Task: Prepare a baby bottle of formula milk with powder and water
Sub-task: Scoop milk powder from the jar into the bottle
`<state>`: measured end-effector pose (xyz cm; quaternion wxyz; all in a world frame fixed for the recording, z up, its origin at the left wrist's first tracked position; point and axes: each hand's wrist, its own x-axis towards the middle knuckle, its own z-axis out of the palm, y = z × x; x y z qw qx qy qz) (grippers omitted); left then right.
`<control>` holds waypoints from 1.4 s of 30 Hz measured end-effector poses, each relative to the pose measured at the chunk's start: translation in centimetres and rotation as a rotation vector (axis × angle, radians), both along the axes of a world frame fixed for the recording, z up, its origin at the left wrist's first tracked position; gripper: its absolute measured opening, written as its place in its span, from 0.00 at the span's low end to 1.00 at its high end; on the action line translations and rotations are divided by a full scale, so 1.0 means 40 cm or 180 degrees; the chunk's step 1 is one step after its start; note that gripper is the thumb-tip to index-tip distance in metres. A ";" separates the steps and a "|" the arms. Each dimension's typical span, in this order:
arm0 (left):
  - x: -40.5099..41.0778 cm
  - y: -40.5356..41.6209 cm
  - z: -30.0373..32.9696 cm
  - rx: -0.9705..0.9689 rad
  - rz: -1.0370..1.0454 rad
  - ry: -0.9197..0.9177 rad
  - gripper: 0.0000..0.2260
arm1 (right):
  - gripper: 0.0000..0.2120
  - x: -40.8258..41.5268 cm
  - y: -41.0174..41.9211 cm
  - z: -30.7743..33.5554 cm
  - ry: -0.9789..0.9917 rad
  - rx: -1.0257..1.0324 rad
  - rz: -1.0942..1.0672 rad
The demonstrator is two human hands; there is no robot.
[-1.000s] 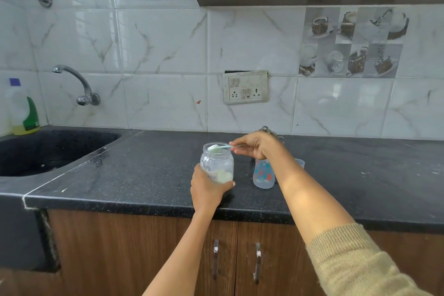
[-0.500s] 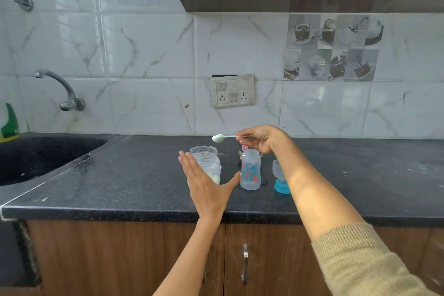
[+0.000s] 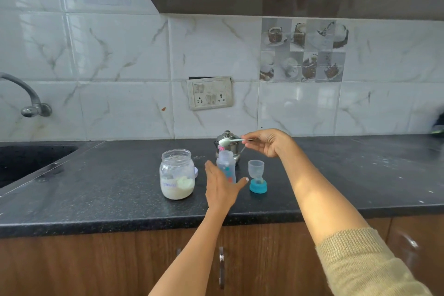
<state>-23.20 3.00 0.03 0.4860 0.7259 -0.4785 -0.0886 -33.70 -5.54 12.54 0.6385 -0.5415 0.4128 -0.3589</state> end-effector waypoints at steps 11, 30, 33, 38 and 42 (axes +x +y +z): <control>0.016 -0.027 -0.032 -0.0160 0.0056 0.0168 0.24 | 0.03 -0.008 0.002 -0.040 0.0199 -0.0052 -0.0051; 0.011 -0.030 -0.032 -0.0177 0.0096 0.0140 0.23 | 0.05 0.050 0.081 -0.033 0.1799 -0.2735 -0.0715; 0.012 -0.030 -0.033 -0.0176 0.0101 0.0094 0.23 | 0.04 0.068 0.107 -0.043 0.2201 -0.3392 -0.0795; 0.014 -0.029 -0.033 -0.0219 0.0051 0.0160 0.21 | 0.09 0.084 0.149 -0.055 0.2878 -0.4018 -0.0859; 0.015 -0.029 -0.036 -0.0252 0.0004 0.0260 0.20 | 0.06 0.094 0.179 -0.059 0.3584 -0.4410 -0.0787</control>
